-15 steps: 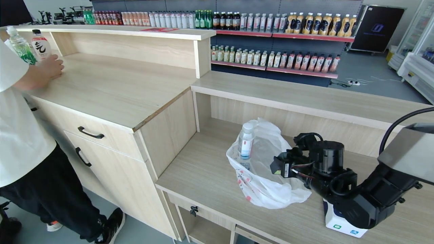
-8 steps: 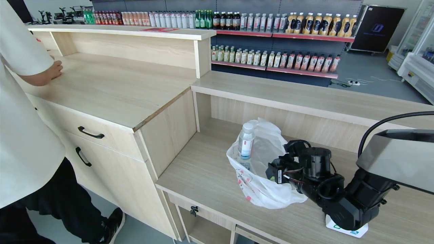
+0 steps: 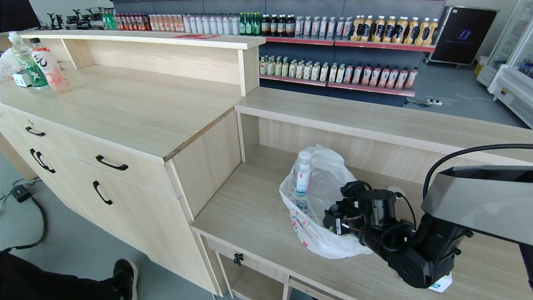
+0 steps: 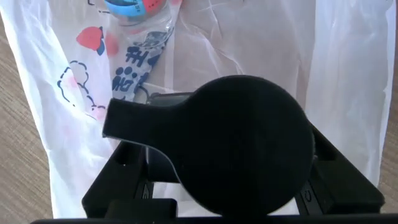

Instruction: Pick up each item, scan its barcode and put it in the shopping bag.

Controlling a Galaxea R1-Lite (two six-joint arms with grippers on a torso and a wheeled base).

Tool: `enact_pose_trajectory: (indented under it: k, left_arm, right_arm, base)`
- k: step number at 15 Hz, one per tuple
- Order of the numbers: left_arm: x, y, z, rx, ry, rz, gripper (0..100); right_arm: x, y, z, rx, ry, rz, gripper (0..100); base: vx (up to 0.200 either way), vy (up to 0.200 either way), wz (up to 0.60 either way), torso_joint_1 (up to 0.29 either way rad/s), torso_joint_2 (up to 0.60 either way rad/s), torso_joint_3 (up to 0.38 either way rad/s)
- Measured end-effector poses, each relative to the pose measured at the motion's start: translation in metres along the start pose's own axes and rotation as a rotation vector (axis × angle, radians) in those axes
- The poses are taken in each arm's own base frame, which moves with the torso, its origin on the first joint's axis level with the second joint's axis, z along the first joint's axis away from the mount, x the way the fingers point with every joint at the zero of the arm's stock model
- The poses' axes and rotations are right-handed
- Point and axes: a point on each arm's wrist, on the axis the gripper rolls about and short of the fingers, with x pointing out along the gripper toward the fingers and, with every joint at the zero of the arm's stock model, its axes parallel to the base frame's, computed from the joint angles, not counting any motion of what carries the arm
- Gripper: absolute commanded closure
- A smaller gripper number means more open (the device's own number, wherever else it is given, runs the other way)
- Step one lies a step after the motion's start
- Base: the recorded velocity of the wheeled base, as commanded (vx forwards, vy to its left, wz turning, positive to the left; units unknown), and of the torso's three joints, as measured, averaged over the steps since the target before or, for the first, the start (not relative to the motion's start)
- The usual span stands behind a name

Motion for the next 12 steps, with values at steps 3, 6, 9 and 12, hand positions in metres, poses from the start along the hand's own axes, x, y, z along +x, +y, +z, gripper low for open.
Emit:
enact_pose_trajectory:
  k: [3,6,9,12]
  left_arm:
    - [0.0,0.0,0.0,0.0,0.0,0.0,0]
    - [0.0,0.0,0.0,0.0,0.0,0.0,0]
    - [0.0,0.0,0.0,0.0,0.0,0.0,0]
    - [0.0,0.0,0.0,0.0,0.0,0.0,0]
  right_arm:
    - [0.0026,-0.0007,-0.0049,-0.008,0.016,-0.003,100]
    - [0.0043,-0.0004,-0.0071,-0.01,0.022,-0.003,100]
    - [0.0053,-0.0002,-0.0076,-0.009,0.021,-0.003,100]
    - [0.0056,0.0001,-0.0081,-0.008,0.022,-0.003,100]
  base:
    - [0.0,0.0,0.0,0.0,0.0,0.0]
    - [0.0,0.0,0.0,0.0,0.0,0.0]
    - [0.0,0.0,0.0,0.0,0.0,0.0]
    - [0.0,0.0,0.0,0.0,0.0,0.0]
